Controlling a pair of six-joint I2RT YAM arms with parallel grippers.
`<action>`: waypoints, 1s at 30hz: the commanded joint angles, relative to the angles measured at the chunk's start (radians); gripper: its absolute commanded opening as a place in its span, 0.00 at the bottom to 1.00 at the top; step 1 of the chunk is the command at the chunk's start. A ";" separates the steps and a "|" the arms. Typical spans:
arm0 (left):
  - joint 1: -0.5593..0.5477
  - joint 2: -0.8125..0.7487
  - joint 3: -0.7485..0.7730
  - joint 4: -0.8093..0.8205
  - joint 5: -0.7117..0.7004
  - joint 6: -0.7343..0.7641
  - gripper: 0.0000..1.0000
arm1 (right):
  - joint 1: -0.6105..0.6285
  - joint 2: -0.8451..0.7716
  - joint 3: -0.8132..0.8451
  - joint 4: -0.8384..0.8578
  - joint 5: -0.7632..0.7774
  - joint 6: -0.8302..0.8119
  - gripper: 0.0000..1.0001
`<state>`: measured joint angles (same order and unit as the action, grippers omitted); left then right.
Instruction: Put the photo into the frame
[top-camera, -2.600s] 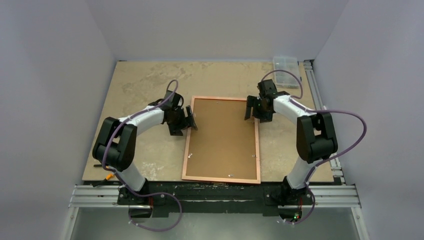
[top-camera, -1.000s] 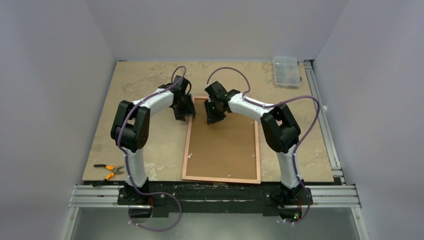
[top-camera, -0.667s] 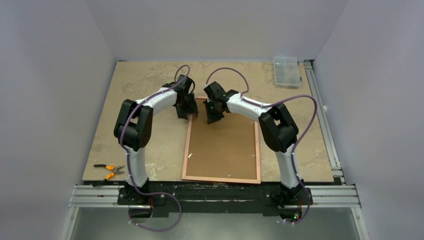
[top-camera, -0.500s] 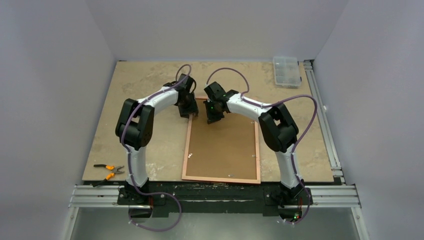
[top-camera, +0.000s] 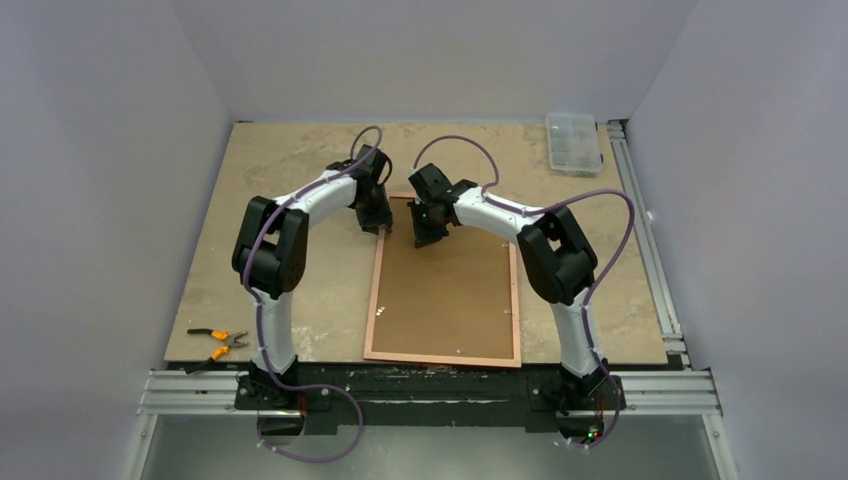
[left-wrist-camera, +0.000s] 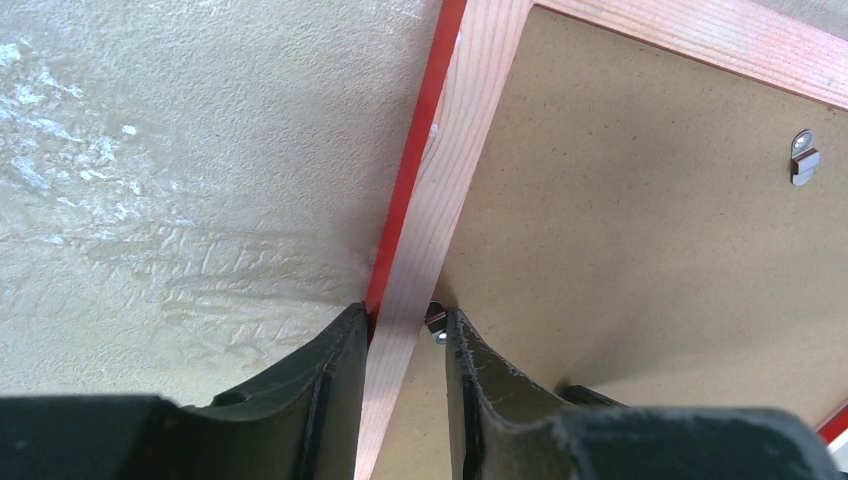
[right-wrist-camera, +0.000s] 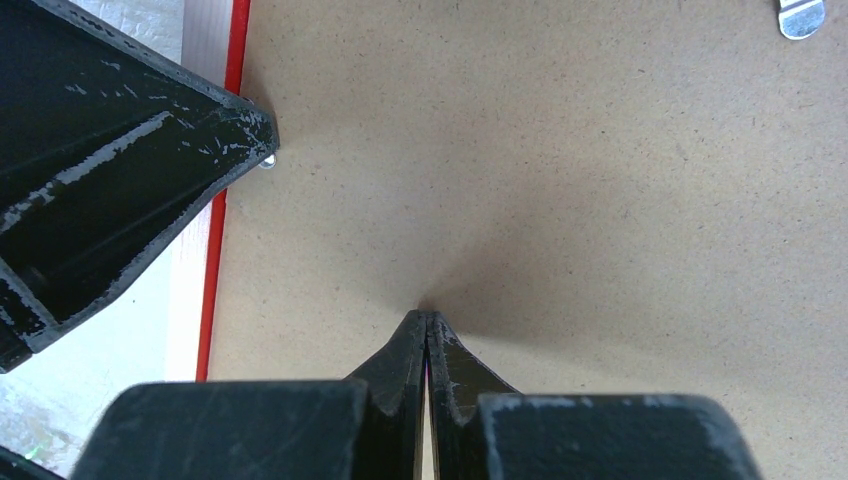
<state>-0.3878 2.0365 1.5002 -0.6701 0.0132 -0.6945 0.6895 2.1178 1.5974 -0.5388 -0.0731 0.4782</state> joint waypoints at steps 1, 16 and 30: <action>-0.005 0.031 0.007 0.021 -0.031 0.017 0.00 | 0.012 0.051 -0.034 -0.045 -0.011 -0.001 0.00; 0.011 -0.163 -0.095 0.205 0.142 -0.070 0.48 | 0.011 0.035 -0.049 -0.024 -0.045 -0.009 0.00; 0.009 -0.023 0.014 0.017 0.011 -0.059 0.43 | 0.011 0.038 -0.044 -0.033 -0.030 -0.017 0.00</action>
<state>-0.3752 1.9854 1.4887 -0.5766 0.0689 -0.7521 0.6861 2.1174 1.5909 -0.5278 -0.1085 0.4744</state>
